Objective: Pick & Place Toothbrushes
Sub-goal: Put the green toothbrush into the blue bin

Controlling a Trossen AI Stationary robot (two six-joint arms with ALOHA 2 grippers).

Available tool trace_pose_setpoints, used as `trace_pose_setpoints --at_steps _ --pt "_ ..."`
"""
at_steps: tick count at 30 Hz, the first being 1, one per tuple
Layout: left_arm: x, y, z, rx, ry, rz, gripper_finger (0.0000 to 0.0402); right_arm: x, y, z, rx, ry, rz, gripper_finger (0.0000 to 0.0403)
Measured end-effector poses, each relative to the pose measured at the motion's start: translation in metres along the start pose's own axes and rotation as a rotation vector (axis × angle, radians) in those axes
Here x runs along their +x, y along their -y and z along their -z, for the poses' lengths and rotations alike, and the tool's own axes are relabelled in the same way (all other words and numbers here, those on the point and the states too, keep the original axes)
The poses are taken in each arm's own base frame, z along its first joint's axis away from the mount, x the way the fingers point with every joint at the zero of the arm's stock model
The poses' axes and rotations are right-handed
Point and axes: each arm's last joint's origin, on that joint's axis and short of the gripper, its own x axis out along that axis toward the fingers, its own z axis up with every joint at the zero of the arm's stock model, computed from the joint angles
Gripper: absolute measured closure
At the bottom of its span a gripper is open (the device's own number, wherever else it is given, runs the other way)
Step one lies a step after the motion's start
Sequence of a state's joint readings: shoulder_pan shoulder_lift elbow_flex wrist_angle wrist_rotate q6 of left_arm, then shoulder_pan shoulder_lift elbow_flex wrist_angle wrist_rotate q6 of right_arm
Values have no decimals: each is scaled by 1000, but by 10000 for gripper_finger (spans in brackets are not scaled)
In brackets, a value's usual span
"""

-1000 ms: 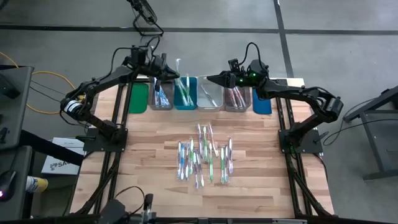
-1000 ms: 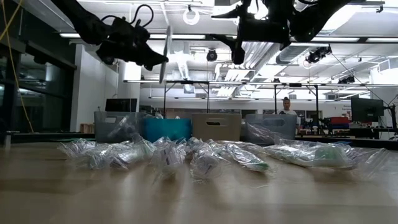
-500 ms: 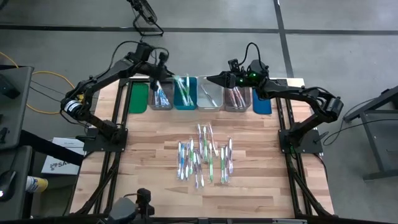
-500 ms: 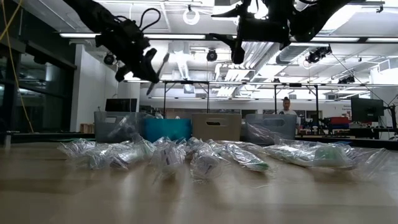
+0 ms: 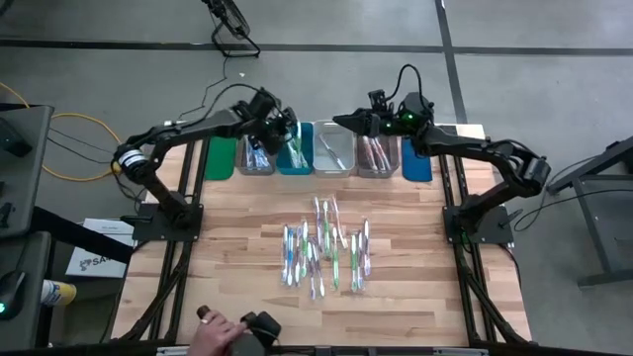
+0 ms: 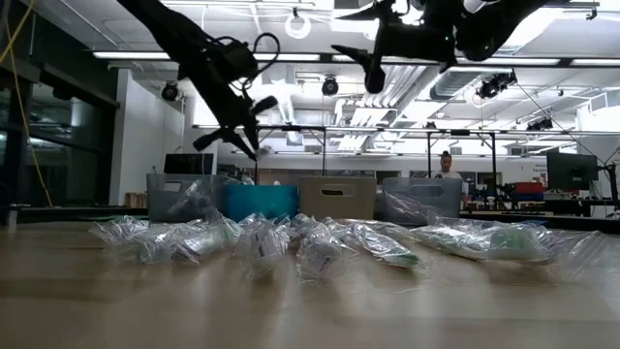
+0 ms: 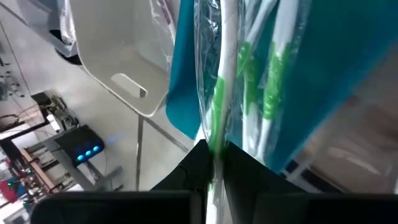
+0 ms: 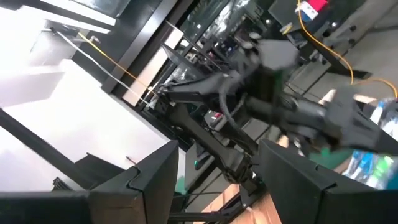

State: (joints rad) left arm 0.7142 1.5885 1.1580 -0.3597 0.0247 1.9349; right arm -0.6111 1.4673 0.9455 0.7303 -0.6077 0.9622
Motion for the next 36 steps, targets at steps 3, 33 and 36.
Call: trace_pose_setpoints --at_steps 3,33,36 --pt "10 -2 -5 19 -21 -1 372 -5 -7 -4 -24 4 8 188" --pt "40 -4 -23 106 -123 35 237 -32 -37 -4 -121 -65 136 188" --pt "40 -3 -23 104 -135 48 235 -32 -37 -4 -129 -69 134 188"
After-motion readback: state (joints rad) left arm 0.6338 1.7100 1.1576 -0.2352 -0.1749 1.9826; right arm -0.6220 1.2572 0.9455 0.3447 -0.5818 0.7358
